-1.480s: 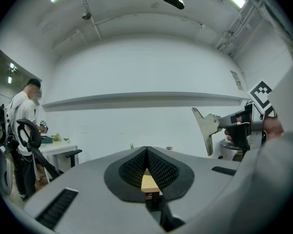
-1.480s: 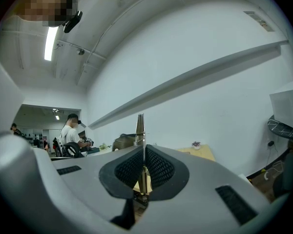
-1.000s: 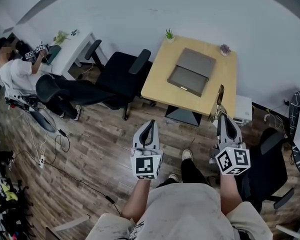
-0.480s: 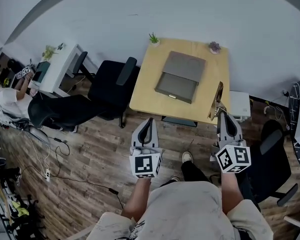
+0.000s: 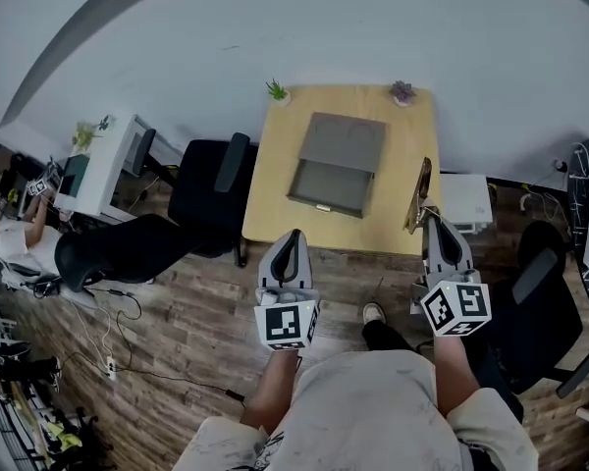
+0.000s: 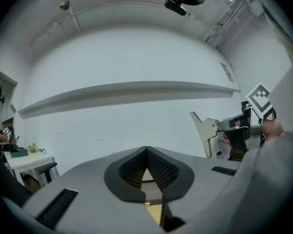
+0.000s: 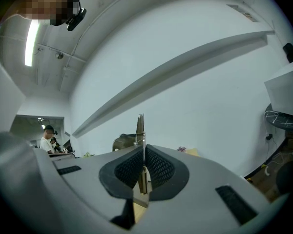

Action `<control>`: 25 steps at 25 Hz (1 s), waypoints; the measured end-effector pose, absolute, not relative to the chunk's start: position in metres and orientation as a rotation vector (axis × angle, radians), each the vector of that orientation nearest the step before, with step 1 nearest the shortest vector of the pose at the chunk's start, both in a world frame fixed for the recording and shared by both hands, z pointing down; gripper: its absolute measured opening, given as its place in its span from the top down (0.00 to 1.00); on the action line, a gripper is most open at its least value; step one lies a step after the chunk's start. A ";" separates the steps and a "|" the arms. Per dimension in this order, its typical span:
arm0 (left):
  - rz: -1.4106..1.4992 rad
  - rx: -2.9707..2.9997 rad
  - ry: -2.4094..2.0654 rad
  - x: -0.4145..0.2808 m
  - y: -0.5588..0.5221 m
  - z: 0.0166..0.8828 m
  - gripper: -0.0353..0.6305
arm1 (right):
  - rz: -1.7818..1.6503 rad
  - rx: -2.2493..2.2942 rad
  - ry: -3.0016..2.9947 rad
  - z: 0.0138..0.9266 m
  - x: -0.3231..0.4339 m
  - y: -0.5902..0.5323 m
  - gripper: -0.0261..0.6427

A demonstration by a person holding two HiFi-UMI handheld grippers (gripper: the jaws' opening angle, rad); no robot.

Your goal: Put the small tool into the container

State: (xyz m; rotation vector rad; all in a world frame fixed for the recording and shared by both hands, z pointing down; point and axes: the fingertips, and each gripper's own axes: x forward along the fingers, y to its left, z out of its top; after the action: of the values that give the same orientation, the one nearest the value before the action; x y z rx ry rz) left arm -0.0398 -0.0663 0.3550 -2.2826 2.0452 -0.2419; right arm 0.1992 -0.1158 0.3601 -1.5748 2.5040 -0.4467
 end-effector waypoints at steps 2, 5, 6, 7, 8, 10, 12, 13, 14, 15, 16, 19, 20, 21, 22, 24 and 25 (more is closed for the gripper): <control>-0.244 -2.286 2.034 -0.035 -0.079 0.353 0.94 | -0.454 -1.579 2.496 0.362 0.203 -0.126 0.94; -0.235 -2.291 2.024 -0.032 -0.096 0.350 0.94 | -0.444 -1.580 2.492 0.360 0.206 -0.141 0.94; -0.234 -2.291 2.021 -0.031 -0.102 0.350 0.94 | -0.440 -1.581 2.492 0.358 0.207 -0.147 0.94; -0.234 -2.293 2.017 -0.030 -0.109 0.349 0.94 | -0.437 -1.584 2.490 0.358 0.208 -0.152 0.94; -0.233 -2.295 2.013 -0.028 -0.115 0.349 0.94 | -0.434 -1.589 2.488 0.357 0.210 -0.157 0.94; -0.230 -2.304 2.007 -0.024 -0.128 0.349 0.94 | -0.433 -1.600 2.483 0.357 0.215 -0.167 0.94; -0.230 -2.317 1.995 -0.019 -0.141 0.351 0.94 | -0.439 -1.616 2.478 0.360 0.221 -0.176 0.93; -0.232 -2.322 1.987 -0.016 -0.147 0.352 0.94 | -0.443 -1.624 2.475 0.362 0.224 -0.180 0.94; -0.234 -2.326 1.981 -0.014 -0.153 0.353 0.94 | -0.445 -1.630 2.472 0.364 0.226 -0.185 0.94; -0.236 -2.327 1.978 -0.012 -0.159 0.354 0.94 | -0.448 -1.634 2.469 0.366 0.229 -0.190 0.94; -0.237 -2.326 1.979 -0.011 -0.163 0.355 0.94 | -0.451 -1.636 2.467 0.367 0.231 -0.194 0.94; -0.234 -2.314 1.996 -0.013 -0.172 0.357 0.94 | -0.458 -1.633 2.466 0.371 0.234 -0.205 0.94; -0.232 -2.310 2.002 -0.015 -0.175 0.357 0.94 | -0.459 -1.634 2.467 0.372 0.234 -0.209 0.94; -0.230 -2.308 2.006 -0.017 -0.178 0.358 0.94 | -0.460 -1.635 2.468 0.373 0.233 -0.213 0.94; -0.232 -2.308 2.009 -0.020 -0.180 0.359 0.94 | -0.462 -1.636 2.470 0.374 0.230 -0.216 0.94; -0.239 -2.308 2.011 -0.028 -0.185 0.362 0.94 | -0.465 -1.631 2.476 0.375 0.220 -0.221 0.94; -0.237 -2.309 2.013 -0.032 -0.188 0.363 0.94 | -0.464 -1.630 2.482 0.376 0.215 -0.223 0.94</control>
State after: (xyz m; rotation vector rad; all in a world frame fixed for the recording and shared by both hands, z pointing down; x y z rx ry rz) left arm -0.0325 -0.1880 0.3628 -2.3090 2.0127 -0.2369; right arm 0.2154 -0.2229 0.3758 -1.6296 2.4821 -0.4642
